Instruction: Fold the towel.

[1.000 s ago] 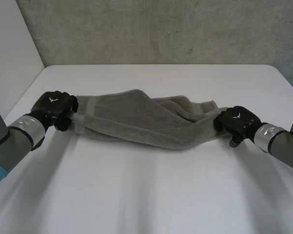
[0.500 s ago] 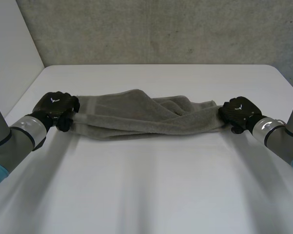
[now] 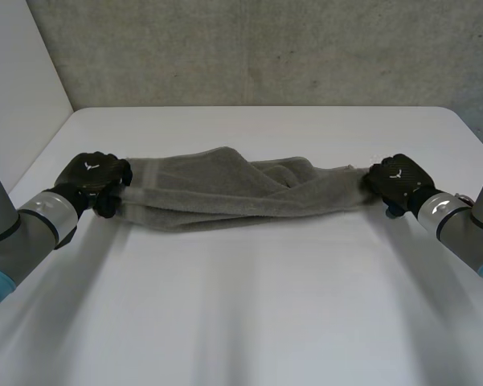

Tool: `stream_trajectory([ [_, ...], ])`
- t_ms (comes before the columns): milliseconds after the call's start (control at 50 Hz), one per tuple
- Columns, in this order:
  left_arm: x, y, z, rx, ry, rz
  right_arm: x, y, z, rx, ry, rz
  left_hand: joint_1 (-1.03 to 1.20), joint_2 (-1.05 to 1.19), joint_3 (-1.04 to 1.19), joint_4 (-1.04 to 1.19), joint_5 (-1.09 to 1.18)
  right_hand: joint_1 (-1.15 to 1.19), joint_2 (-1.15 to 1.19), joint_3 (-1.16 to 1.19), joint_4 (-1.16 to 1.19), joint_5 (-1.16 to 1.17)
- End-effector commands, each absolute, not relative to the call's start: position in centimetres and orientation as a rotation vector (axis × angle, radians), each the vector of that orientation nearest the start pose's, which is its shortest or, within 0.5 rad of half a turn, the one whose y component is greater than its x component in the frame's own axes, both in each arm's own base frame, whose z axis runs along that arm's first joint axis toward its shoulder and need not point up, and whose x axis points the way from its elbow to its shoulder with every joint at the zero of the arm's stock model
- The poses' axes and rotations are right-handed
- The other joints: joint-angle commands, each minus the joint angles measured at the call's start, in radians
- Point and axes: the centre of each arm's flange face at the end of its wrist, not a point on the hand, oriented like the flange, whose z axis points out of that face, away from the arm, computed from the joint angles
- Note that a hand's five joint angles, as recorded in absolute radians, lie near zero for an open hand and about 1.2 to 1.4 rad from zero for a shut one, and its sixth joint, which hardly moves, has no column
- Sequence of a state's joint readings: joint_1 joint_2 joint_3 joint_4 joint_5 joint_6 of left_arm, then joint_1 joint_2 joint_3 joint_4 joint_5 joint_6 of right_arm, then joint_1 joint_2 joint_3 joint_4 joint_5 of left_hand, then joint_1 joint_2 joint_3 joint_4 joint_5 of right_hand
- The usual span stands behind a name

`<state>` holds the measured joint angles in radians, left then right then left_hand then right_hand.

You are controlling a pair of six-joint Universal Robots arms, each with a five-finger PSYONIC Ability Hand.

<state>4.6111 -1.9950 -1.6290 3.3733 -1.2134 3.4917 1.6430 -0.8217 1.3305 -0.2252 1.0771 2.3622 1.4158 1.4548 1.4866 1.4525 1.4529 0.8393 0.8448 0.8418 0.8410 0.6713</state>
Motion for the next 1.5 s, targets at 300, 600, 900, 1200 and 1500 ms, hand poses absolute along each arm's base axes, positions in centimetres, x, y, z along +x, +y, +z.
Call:
stream_trajectory([
  [300, -19.8, -33.1, 16.9, 0.918, 2.414, -2.010, 18.7, -40.4, 15.6, -1.083, 2.072, -1.975, -0.078, -0.117, -0.149, -0.115, -0.289, -0.290, -0.296, -0.293, -0.292, -0.297],
  [600, -19.8, -33.1, 16.8, 0.920, 2.416, -2.009, 18.0, -40.6, 13.4, -1.118, 2.142, -1.900, -0.078, -0.117, -0.149, -0.115, -0.289, -0.326, -0.331, -0.328, -0.327, -0.332],
  [900, -19.8, -33.0, 16.7, 0.919, 2.423, -2.005, 18.3, -40.7, 11.9, -1.115, 2.167, -1.861, -0.078, -0.117, -0.149, -0.115, -0.289, -0.270, -0.275, -0.272, -0.272, -0.276],
  [1200, -19.8, -33.0, 16.7, 0.921, 2.425, -2.003, 18.2, -41.4, 11.2, -1.097, 2.186, -1.851, -0.078, -0.117, -0.149, -0.115, -0.289, 0.307, 0.302, 0.305, 0.306, 0.301],
  [1500, -20.3, -32.6, 18.0, 0.939, 2.387, -2.046, 18.4, -40.4, 14.8, -1.091, 2.183, -1.771, -0.072, -0.111, -0.143, -0.109, -0.284, 0.557, 0.551, 0.554, 0.555, 0.550],
])
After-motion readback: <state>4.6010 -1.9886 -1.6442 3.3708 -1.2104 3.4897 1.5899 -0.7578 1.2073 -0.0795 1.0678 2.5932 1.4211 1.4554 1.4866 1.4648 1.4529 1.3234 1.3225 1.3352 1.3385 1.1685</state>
